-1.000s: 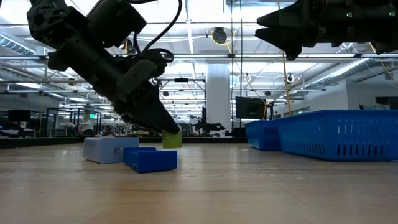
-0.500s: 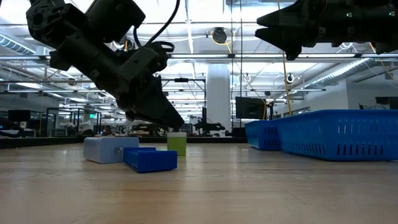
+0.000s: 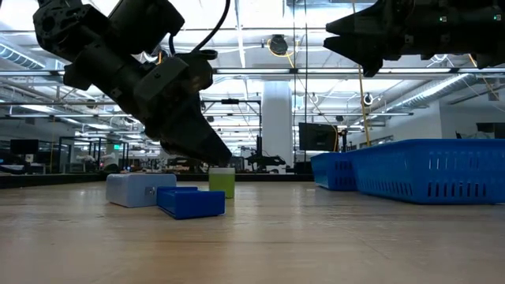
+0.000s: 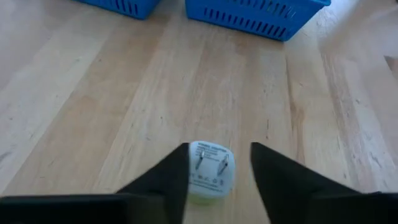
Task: Pick & Place Office items
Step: Put the green charger adapter into the top blue bin
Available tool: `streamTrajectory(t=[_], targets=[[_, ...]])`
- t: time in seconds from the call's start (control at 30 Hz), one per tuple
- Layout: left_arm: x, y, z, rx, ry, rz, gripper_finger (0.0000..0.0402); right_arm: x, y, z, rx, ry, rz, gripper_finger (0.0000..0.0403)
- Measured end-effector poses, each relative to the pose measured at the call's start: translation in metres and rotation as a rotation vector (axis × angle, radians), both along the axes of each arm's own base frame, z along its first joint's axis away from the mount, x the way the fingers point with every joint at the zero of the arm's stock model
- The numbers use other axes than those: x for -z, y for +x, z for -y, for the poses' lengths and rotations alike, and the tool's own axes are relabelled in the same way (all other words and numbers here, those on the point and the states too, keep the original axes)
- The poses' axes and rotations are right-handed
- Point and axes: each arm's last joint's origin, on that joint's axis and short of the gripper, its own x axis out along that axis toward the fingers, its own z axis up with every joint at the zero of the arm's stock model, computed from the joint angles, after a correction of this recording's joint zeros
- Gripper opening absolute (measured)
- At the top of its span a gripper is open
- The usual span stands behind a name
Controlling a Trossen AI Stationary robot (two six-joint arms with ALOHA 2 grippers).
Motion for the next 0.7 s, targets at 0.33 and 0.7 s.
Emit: streamTrajectory(t=[0.33, 0.7], targets=[[0.002, -0.0014, 0.0005, 0.04, 0.029, -0.025, 0.0279, 0.003, 0.0011, 0.0046, 0.022, -0.01, -0.032, 0.0171], [0.0025, -0.0018, 0.0002, 0.031, 0.02, -0.032, 0.0269, 0.0041, 0.0015, 0.0067, 0.029, -0.01, -0.043, 0.0171]])
